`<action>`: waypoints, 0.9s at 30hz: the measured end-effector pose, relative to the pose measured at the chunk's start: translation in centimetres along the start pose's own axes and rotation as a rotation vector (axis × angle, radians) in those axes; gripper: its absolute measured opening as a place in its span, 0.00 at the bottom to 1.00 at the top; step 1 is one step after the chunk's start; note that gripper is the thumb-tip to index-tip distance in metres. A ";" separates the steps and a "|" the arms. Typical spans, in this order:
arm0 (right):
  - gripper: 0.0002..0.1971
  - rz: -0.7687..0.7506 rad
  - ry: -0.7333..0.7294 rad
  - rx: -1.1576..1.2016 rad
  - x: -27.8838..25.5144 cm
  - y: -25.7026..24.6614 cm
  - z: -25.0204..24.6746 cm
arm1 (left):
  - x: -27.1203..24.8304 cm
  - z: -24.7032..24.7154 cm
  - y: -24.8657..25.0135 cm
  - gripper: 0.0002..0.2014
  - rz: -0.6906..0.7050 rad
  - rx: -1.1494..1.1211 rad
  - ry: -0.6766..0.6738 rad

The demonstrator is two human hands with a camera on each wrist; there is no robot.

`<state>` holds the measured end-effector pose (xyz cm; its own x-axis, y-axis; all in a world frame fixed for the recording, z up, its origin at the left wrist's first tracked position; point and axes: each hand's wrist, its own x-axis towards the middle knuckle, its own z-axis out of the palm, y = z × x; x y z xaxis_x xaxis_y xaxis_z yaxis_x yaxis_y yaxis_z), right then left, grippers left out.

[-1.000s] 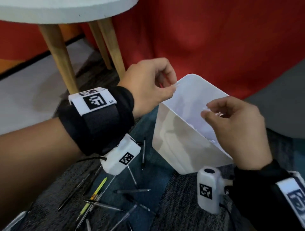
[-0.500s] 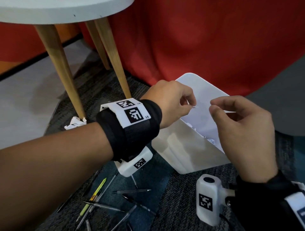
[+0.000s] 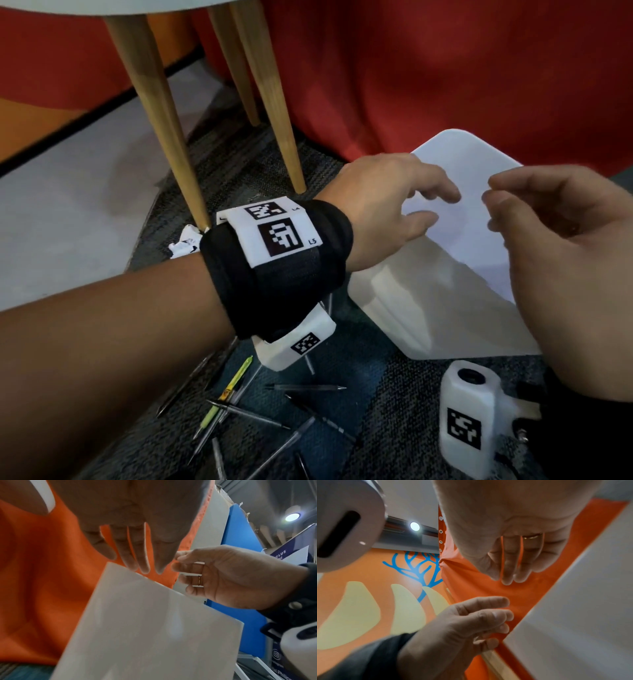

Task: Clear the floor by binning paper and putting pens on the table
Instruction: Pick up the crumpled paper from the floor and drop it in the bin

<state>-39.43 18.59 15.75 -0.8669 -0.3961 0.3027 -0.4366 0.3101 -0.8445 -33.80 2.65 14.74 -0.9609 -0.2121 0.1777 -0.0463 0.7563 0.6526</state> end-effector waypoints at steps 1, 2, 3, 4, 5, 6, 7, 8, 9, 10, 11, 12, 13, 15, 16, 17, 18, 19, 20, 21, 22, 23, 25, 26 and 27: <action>0.08 -0.021 -0.026 0.024 -0.2 -0.5 0.5 | -0.5 -0.4 -0.7 0.11 0.000 -0.042 0.047; 0.08 -0.047 -0.060 0.045 -0.5 -0.9 1.2 | -1.0 -0.9 -1.5 0.10 -0.002 -0.074 0.095; 0.08 -0.073 -0.097 0.066 -0.9 -1.4 1.9 | -1.6 -1.4 -2.5 0.09 -0.005 -0.085 0.140; 0.08 -0.095 -0.132 0.091 -1.3 -1.9 2.8 | -2.2 -1.9 -3.5 0.08 -0.015 -0.075 0.173; 0.08 -0.115 -0.166 0.117 -1.8 -2.3 3.9 | -2.8 -2.4 -4.5 0.08 -0.036 -0.054 0.188; 0.09 -0.130 -0.200 0.134 -2.3 -2.5 5.2 | -3.5 -2.8 -5.7 0.08 -0.069 -0.030 0.190; 0.09 -0.143 -0.237 0.143 -2.7 -2.6 6.5 | -4.2 -3.3 -6.9 0.08 -0.111 -0.008 0.183; 0.08 -0.151 -0.279 0.148 -3.1 -2.5 7.9 | -4.9 -3.6 -8.2 0.08 -0.160 0.014 0.172; 0.08 -0.144 -0.330 0.154 -3.4 -2.2 9.4 | -5.6 -3.9 -9.5 0.08 -0.216 0.040 0.163; 0.07 -0.117 -0.384 0.154 -3.7 -1.6 11.0 | -6.3 -4.2 -10.9 0.09 -0.276 0.071 0.158; 0.07 -0.087 -0.433 0.136 -3.8 -0.9 12.5 | -7.0 -4.4 -12.5 0.09 -0.339 0.105 0.153; 0.07 -0.063 -0.477 0.100 -3.9 0.0 14.2 | -7.8 -4.5 -14.0 0.08 -0.409 0.139 0.145; 0.06 -0.042 -0.518 0.054 -4.1 1.0 15.9 | -8.6 -4.6 -15.8 0.08 -0.487 0.171 0.138; 0.05 -0.006 -0.588 -0.014 -4.5 2.8 19.0 | -10.3 -4.6 -19.2 0.09 -0.649 0.210 0.144; 0.05 0.002 -0.625 -0.042 -4.7 3.8 20.5 | -11.2 -4.4 -20.8 0.10 -0.718 0.223 0.149; 0.05 0.000 -0.670 -0.091 -5.0 4.6 21.8 | -12.1 -4.1 -22.4 0.11 -0.776 0.239 0.141; 0.05 -0.009 -0.722 -0.160 -5.2 5.4 23.0 | -13.0 -3.7 -23.9 0.11 -0.823 0.258 0.117; 0.05 -0.019 -0.767 -0.230 -5.3 6.1 24.2 | -13.8 -3.2 -25.3 0.11 -0.859 0.273 0.083; 0.05 -0.021 -0.802 -0.282 -5.4 6.7 25.2 | -14.5 -2.7 -26.5 0.11 -0.888 0.275 0.047; 0.05 -0.012 -0.831 -0.320 -5.5 7.3 26.2 | -15.2 -2.1 -27.6 0.10 -0.905 0.268 0.009; 0.05 -0.001 -0.861 -0.352 -5.6 7.8 27.1 | -15.8 -1.3 -28.4 0.11 -0.910 0.262 -0.035; 0.05 0.007 -0.892 -0.381 -5.6 8.2 27.9 | -16.4 -0.4 -29.2 0.16 -0.902 0.258 -0.093; 0.06 0.002 -0.940 -0.427 -5.6 9.1 29.3 | -17.2 1.2 -30.1 0.31 -0.854 0.251 -0.228; 0.08 -0.002 -0.956 -0.448 -5.5 9.5 29.9 | -17.5 1.9 -30.4 0.37 -0.834 0.259 -0.287; 0.09 -0.010 -0.971 -0.472 -5.4 9.9 30.5 | -17.7 2.4 -30.6 0.41 -0.820 0.272 -0.329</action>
<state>-31.71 -2.55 -7.69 -0.3926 -0.8520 -0.3464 -0.6713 0.5229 -0.5254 -16.05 -15.26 -10.14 -0.6262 -0.5909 -0.5087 -0.7691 0.5753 0.2785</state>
